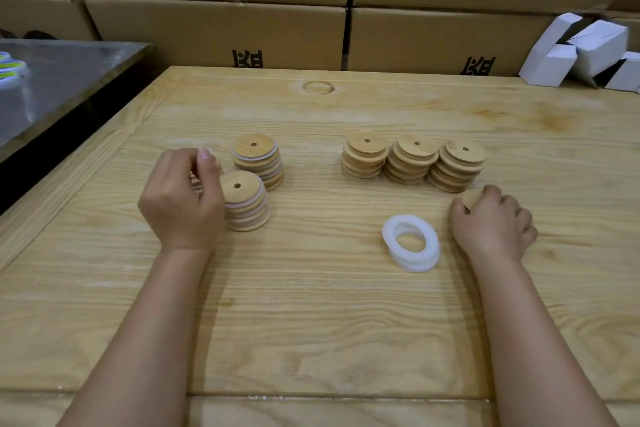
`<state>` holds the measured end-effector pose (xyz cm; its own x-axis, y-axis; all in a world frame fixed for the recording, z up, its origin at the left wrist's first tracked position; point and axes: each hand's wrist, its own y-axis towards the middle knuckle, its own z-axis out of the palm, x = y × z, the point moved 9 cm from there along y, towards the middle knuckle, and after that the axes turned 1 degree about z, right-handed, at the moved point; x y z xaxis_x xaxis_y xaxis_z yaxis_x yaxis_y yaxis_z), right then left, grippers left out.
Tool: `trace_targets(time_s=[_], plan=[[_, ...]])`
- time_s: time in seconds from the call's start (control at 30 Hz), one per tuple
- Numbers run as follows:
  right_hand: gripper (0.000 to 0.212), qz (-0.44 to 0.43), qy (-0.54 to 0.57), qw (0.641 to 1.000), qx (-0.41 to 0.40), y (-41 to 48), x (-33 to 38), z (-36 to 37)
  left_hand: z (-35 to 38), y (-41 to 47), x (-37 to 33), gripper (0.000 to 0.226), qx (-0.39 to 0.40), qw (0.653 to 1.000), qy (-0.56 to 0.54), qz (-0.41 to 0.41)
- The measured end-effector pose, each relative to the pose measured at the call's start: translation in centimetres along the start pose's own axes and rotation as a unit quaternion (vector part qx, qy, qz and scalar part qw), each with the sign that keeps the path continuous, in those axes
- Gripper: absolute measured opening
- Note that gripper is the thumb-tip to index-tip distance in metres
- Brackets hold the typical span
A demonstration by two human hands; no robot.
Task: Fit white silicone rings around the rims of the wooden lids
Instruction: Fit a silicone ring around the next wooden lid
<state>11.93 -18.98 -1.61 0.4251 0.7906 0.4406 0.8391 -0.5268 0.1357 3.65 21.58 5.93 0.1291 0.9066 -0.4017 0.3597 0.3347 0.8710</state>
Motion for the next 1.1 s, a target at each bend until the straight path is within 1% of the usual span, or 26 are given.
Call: trace_targets(time_s=[0.07, 0.17, 0.27, 0.33, 0.43, 0.6, 0.67, 0.7, 0.73, 0.77, 0.8, 0.83, 0.87, 0.9, 0.93, 1.0, 1.03, 1.1], plan=[[0.049, -0.013, -0.01, 1.0, -0.012, 0.1, 0.2, -0.1, 0.4, -0.2, -0.8, 0.026, 0.013, 1.0, -0.007, 0.022], [0.049, -0.025, -0.005, 0.999, -0.028, 0.2, 0.5, -0.5, 1.0, -0.7, -3.2, 0.028, 0.024, 0.996, -0.022, 0.087], [0.049, -0.037, 0.045, 0.996, -0.067, 0.0, 0.9, -1.6, 1.9, -1.5, -6.0, 0.03, 0.046, 0.985, -0.046, 0.161], [0.047, -0.054, 0.075, 0.99, -0.105, -0.3, 1.3, -2.5, 2.6, -2.0, -7.0, 0.03, 0.07, 0.979, -0.064, 0.181], [0.046, -0.08, 0.102, 0.98, -0.149, -0.7, 1.8, -3.7, 3.2, -2.5, -7.7, 0.028, 0.095, 0.974, -0.095, 0.18], [0.047, -0.094, 0.125, 0.969, -0.194, -1.4, 2.4, -4.8, 3.9, -3.1, -8.5, 0.027, 0.122, 0.971, -0.114, 0.171], [0.046, -0.115, 0.149, 0.959, -0.21, -2.0, 3.0, -5.4, 4.9, -3.6, -8.5, 0.028, 0.176, 0.963, -0.147, 0.14], [0.045, -0.141, 0.17, 0.951, -0.216, -2.5, 3.6, -5.8, 5.7, -3.9, -8.2, 0.029, 0.216, 0.955, -0.177, 0.099], [0.043, -0.177, 0.192, 0.94, -0.22, -3.2, 4.6, -6.1, 6.7, -4.3, -7.8, 0.029, 0.26, 0.94, -0.219, 0.037], [0.041, -0.22, 0.208, 0.926, -0.225, -4.1, 5.7, -6.4, 7.7, -4.7, -7.3, 0.027, 0.299, 0.914, -0.271, -0.039], [0.039, -0.265, 0.217, 0.911, -0.228, -5.2, 6.9, -6.6, 8.6, -5.3, -7.0, 0.023, 0.333, 0.875, -0.33, -0.121], [0.038, -0.309, 0.219, 0.897, -0.227, -6.3, 8.1, -6.6, 9.5, -6.0, -7.0, 0.02, 0.358, 0.825, -0.389, -0.199], [0.038, -0.35, 0.217, 0.885, -0.217, -7.4, 9.3, -6.4, 10.1, -6.7, -7.2, 0.02, 0.379, 0.772, -0.439, -0.26], [0.038, -0.388, 0.212, 0.875, -0.199, -8.5, 10.3, -6.0, 10.6, -7.3, -7.5, 0.024, 0.4, 0.726, -0.473, -0.297], [0.039, -0.421, 0.206, 0.866, -0.175, -9.4, 11.3, -5.5, 11.0, -7.8, -7.9, 0.03, 0.422, 0.689, -0.497, -0.316], [0.041, -0.473, 0.199, 0.849, -0.124, -11.1, 12.8, -4.4, 11.3, -8.5, -8.5, 0.036, 0.451, 0.633, -0.536, -0.329], [0.041, -0.492, 0.198, 0.842, -0.101, -11.8, 13.3, -3.9, 11.4, -8.7, -8.7, 0.034, 0.456, 0.615, -0.551, -0.333], [0.041, -0.516, 0.198, 0.831, -0.063, -12.5, 13.9, -3.1, 11.4, -8.9, -8.8, 0.031, 0.464, 0.595, -0.565, -0.335]])
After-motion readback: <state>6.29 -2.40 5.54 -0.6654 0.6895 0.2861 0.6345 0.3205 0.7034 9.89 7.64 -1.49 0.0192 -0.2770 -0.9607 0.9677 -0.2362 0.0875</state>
